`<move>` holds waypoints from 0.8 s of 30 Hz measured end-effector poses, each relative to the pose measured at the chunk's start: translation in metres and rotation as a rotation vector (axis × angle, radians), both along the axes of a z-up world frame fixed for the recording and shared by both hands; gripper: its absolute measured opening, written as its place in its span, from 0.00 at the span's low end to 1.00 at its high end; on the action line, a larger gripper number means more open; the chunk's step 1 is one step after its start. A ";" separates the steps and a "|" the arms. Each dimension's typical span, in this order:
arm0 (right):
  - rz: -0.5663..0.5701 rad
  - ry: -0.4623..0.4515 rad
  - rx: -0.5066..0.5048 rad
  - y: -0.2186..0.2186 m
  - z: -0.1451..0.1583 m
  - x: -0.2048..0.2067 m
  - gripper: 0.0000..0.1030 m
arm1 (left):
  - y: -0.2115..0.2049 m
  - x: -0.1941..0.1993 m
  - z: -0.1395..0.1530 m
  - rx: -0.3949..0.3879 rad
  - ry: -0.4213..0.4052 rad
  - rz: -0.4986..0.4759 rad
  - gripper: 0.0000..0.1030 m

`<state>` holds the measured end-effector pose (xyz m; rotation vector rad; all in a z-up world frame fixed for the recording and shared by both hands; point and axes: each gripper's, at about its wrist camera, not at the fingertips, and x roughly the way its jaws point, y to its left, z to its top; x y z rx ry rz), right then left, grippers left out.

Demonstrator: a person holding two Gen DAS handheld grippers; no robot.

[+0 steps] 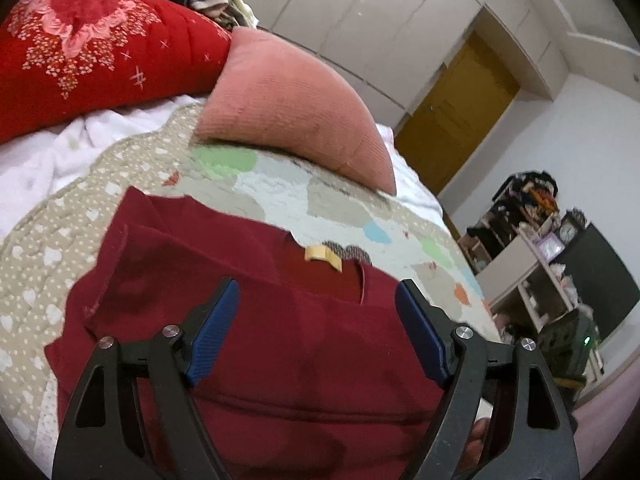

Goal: Fold small clothes

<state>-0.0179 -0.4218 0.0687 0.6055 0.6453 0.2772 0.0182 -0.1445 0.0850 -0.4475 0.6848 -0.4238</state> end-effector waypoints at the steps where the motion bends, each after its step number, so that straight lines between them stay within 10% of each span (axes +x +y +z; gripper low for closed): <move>1: -0.004 0.000 -0.002 0.001 0.000 0.001 0.86 | 0.002 0.000 0.001 0.003 -0.006 0.011 0.78; 24: -0.038 -0.127 0.007 -0.011 0.017 -0.021 0.89 | -0.011 0.011 -0.031 0.194 0.057 0.090 0.82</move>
